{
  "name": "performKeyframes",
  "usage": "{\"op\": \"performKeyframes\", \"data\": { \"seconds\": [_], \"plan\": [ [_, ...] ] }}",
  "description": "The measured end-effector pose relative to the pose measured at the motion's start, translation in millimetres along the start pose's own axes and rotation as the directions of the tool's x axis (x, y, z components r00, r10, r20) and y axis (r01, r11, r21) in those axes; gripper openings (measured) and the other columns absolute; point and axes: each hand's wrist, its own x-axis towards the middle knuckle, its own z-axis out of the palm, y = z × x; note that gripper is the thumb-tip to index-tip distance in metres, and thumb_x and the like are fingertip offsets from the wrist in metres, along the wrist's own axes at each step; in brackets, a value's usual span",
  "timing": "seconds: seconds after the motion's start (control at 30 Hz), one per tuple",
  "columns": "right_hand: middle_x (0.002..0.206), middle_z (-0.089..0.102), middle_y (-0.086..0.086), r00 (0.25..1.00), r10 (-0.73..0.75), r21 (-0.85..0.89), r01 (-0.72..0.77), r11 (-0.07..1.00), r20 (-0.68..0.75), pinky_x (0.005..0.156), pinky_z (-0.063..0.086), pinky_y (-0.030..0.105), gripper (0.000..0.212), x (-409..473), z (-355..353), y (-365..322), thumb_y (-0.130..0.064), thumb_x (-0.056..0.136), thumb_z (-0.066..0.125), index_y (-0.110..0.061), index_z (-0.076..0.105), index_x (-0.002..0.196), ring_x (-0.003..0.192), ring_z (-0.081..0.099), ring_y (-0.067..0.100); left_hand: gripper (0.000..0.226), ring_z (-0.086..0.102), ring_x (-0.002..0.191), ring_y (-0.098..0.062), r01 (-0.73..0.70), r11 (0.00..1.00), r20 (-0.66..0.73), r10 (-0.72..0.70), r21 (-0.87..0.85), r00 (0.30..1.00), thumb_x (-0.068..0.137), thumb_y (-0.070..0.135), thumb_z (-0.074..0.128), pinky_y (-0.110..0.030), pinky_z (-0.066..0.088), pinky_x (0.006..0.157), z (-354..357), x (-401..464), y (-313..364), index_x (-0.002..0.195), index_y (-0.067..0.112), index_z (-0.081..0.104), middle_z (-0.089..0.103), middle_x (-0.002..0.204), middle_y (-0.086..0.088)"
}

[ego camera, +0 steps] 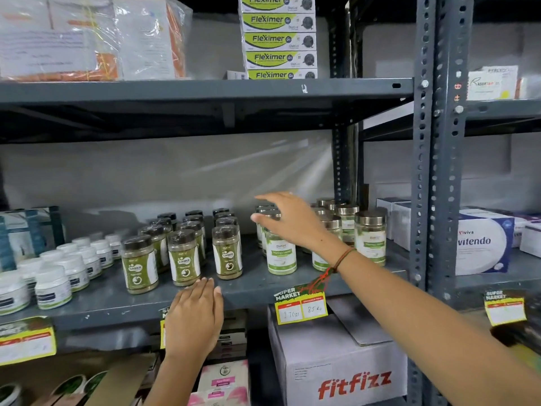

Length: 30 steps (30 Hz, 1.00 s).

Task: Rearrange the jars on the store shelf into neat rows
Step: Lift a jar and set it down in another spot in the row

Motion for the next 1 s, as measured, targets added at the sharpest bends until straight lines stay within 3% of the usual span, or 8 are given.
{"op": "performKeyframes", "data": {
  "seconds": [0.17,0.4,0.73,1.0],
  "plan": [
    [0.144,0.056,0.006,0.971,-0.036,-0.011,0.040,0.999,0.235,0.109,0.041,0.043,0.057,26.4,27.6,-31.1,-0.051,0.091,0.057,-0.022,0.054,0.140,0.132,0.051,0.027,0.050,0.068,0.100,-0.024,-0.008,1.000,0.003,0.008,0.019,1.000,0.095,0.035,0.034,-0.041,0.050,0.091,1.5,0.0,-1.2,0.106,0.005,0.072,0.073,0.105,-0.011],
    [0.148,0.051,0.013,0.930,0.023,-0.089,0.010,0.996,0.367,0.108,0.041,0.047,0.065,47.6,56.7,-41.2,-0.051,0.087,0.060,-0.022,0.048,0.144,0.133,0.049,0.035,0.047,0.068,0.099,-0.024,-0.021,1.000,-0.030,0.021,0.017,0.999,0.094,0.034,0.036,-0.040,0.050,0.089,4.4,0.5,-2.0,0.105,0.005,0.072,0.073,0.104,-0.010],
    [0.139,0.058,0.012,0.921,0.052,-0.092,-0.018,0.996,0.386,0.101,0.048,0.050,0.068,49.9,68.8,-46.6,-0.059,0.077,0.059,-0.029,0.053,0.139,0.127,0.054,0.036,0.045,0.067,0.101,-0.024,-0.038,0.999,-0.076,0.037,-0.015,0.996,0.095,0.033,0.037,-0.039,0.049,0.091,8.8,-2.3,-9.4,0.106,0.007,0.072,0.073,0.106,-0.009],
    [0.129,0.066,0.006,0.939,0.026,-0.093,0.006,0.996,0.342,0.098,0.051,0.047,0.059,49.0,59.7,-43.4,-0.056,0.077,0.066,-0.026,0.063,0.128,0.120,0.060,0.032,0.043,0.066,0.103,-0.023,-0.037,0.999,-0.077,0.035,-0.013,0.996,0.095,0.033,0.039,-0.038,0.048,0.093,8.2,-0.6,-6.4,0.107,0.008,0.072,0.072,0.107,-0.008]
  ]
}}
